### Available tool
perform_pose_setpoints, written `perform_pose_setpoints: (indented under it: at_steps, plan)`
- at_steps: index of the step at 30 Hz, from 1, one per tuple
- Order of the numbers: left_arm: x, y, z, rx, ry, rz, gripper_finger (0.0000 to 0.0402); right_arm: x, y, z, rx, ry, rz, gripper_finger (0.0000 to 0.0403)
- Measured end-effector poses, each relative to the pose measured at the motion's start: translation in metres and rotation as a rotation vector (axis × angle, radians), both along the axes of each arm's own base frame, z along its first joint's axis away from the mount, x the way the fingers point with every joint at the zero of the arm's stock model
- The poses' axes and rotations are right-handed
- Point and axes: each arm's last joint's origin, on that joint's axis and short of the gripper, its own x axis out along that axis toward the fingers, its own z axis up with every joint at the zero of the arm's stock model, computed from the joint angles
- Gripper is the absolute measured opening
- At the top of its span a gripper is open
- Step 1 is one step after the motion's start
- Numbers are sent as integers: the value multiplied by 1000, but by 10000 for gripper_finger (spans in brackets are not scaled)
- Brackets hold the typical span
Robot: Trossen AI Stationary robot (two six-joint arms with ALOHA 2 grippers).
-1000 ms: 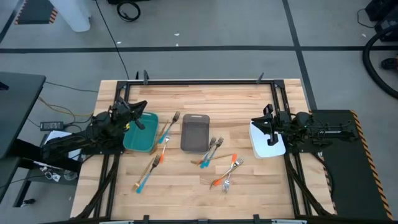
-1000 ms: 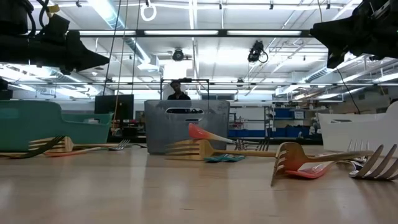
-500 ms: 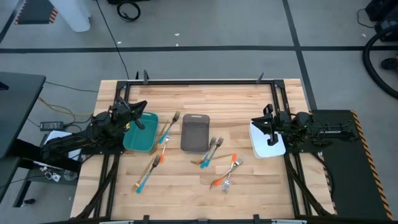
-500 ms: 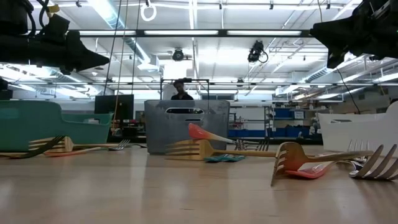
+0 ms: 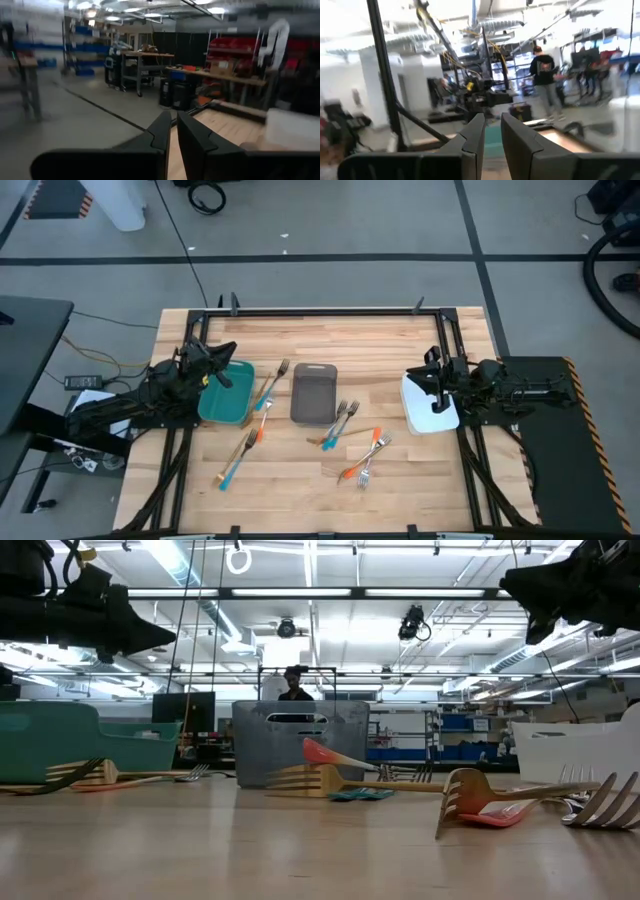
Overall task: Sort silverware by color (type)
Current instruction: Put the gold fork into the white bin
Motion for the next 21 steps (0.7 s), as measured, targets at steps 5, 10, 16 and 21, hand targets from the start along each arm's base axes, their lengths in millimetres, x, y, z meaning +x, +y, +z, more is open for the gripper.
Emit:
perform_pose_setpoints:
  at_steps: [5, 10, 16, 21]
  plan:
    - [0, 0, 0, -145, -127, -27, 39, 0, 0, 0, 145, -8, 54, 71]
    - [0, 0, 0, -190, -167, -35, 39, 0, 1, -1, 245, -5, 131, 71]
    - [0, 0, 0, -224, -196, -43, 39, 0, 1, -1, 232, -7, 100, 71]
    - [1, -4, 9, -146, -225, -205, 39, 0, -4, -1, 226, -20, -73, 71]
